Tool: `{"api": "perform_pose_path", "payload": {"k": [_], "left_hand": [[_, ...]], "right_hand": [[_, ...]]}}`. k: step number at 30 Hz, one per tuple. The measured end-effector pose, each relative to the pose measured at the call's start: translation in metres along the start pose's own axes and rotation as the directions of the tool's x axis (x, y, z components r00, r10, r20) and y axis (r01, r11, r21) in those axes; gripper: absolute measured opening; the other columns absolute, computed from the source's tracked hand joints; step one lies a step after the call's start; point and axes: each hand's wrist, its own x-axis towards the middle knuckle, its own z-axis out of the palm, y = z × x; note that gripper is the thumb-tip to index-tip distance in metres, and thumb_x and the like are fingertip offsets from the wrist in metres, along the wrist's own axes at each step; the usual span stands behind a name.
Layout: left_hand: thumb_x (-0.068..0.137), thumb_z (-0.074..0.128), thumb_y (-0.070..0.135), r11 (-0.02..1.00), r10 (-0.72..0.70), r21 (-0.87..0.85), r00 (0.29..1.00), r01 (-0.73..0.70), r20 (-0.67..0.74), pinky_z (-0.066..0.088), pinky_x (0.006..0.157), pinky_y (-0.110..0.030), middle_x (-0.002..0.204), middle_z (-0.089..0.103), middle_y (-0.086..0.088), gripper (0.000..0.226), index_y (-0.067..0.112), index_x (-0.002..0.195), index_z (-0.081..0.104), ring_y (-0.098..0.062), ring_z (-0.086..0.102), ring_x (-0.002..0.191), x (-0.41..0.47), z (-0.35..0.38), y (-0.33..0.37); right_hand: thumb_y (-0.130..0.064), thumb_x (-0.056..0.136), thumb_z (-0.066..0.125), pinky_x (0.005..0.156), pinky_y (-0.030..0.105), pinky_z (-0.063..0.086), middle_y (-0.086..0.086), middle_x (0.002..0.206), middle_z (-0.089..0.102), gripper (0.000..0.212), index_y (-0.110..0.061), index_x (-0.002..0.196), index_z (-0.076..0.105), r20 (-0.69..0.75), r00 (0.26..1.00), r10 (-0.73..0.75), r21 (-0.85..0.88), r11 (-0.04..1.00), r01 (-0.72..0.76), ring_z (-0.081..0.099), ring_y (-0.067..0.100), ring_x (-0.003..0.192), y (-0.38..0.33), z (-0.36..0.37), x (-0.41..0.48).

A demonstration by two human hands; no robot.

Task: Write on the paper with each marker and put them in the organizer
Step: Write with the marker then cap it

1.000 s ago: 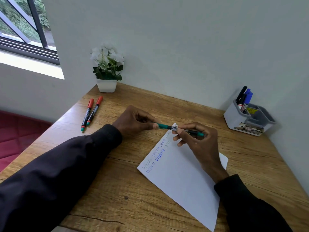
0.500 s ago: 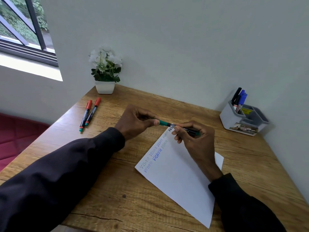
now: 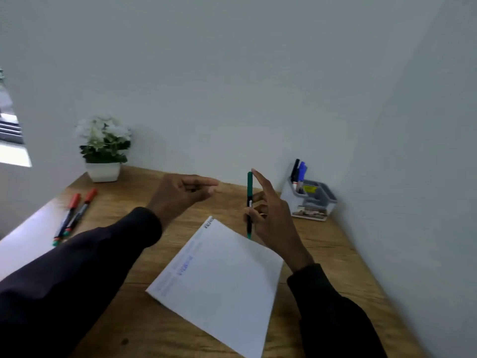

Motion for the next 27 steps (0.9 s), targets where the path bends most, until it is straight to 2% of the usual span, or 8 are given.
{"api": "perform_pose_path", "payload": {"k": [2,4,8,11,13,16,20,27], "left_hand": [[0.080,0.078,0.014,1.000,0.005,-0.008,1.000,-0.005,0.013,0.055,0.085,-0.017,0.096,0.077,-0.004,0.024,0.008,0.103,0.076,-0.013,0.072,0.096,0.004,0.003,0.002],[0.081,0.077,0.014,1.000,0.001,-0.003,1.000,-0.001,0.029,0.052,0.078,-0.010,0.095,0.077,-0.004,0.023,0.007,0.102,0.076,-0.011,0.073,0.094,0.007,0.005,0.002],[0.080,0.077,0.015,1.000,-0.027,0.012,0.999,0.027,0.017,0.050,0.074,-0.006,0.094,0.078,-0.003,0.022,0.007,0.100,0.076,-0.010,0.073,0.093,0.012,0.009,-0.004],[0.080,0.077,0.015,0.999,-0.044,0.025,0.999,0.043,0.013,0.050,0.073,-0.006,0.095,0.078,-0.003,0.022,0.007,0.101,0.076,-0.010,0.073,0.094,0.013,0.010,-0.008],[0.080,0.077,0.015,0.999,-0.044,0.026,0.999,0.043,0.013,0.051,0.074,-0.008,0.096,0.077,-0.004,0.022,0.007,0.100,0.076,-0.012,0.072,0.096,0.013,0.010,-0.012],[0.079,0.078,0.015,0.998,-0.054,0.036,0.999,0.054,0.004,0.052,0.075,-0.008,0.096,0.077,-0.003,0.022,0.008,0.100,0.077,-0.011,0.072,0.096,0.012,0.006,-0.015],[0.078,0.078,0.019,0.996,-0.069,0.064,0.998,0.069,0.001,0.054,0.084,-0.015,0.099,0.077,-0.001,0.023,0.010,0.099,0.077,-0.011,0.072,0.099,0.011,-0.004,-0.018],[0.080,0.074,0.015,0.996,-0.071,0.053,0.997,0.072,-0.017,0.051,0.075,-0.008,0.099,0.077,-0.004,0.025,0.006,0.103,0.075,-0.011,0.071,0.098,0.005,-0.015,-0.022]], "right_hand": [[0.009,0.089,0.060,0.071,0.029,0.062,0.002,0.077,0.069,0.088,-0.036,0.160,0.032,-0.056,0.998,0.028,0.030,0.999,-0.026,0.073,0.020,0.071,0.014,-0.022,0.005],[0.009,0.091,0.060,0.072,0.030,0.063,0.001,0.082,0.065,0.088,-0.039,0.159,0.032,-0.123,0.987,0.099,0.075,0.993,-0.090,0.072,0.015,0.073,0.033,-0.045,0.011],[0.000,0.086,0.077,0.071,0.021,0.061,0.004,0.091,0.071,0.078,-0.035,0.149,0.046,-0.295,0.938,0.180,0.058,0.984,-0.170,0.073,0.015,0.084,0.063,-0.089,0.028],[0.003,0.083,0.080,0.058,0.010,0.053,0.011,0.086,0.073,0.072,-0.027,0.140,0.050,-0.379,0.907,0.186,0.041,0.982,-0.184,0.071,0.002,0.073,0.074,-0.111,0.041],[0.004,0.083,0.080,0.059,0.007,0.050,0.009,0.085,0.072,0.071,-0.025,0.139,0.048,-0.420,0.890,0.177,0.033,0.983,-0.179,0.070,-0.001,0.070,0.080,-0.119,0.049],[0.002,0.085,0.081,0.061,0.007,0.051,0.003,0.087,0.069,0.070,-0.023,0.140,0.047,-0.440,0.882,0.170,0.025,0.984,-0.178,0.069,0.003,0.074,0.089,-0.121,0.059],[0.000,0.088,0.079,0.062,0.007,0.052,0.009,0.093,0.070,0.071,-0.023,0.146,0.045,-0.443,0.885,0.146,0.024,0.988,-0.151,0.069,0.004,0.077,0.096,-0.117,0.069],[0.000,0.093,0.073,0.070,0.004,0.053,0.004,0.099,0.065,0.072,-0.020,0.155,0.043,-0.463,0.881,0.100,-0.035,0.991,-0.131,0.066,0.002,0.081,0.103,-0.114,0.076]]}}
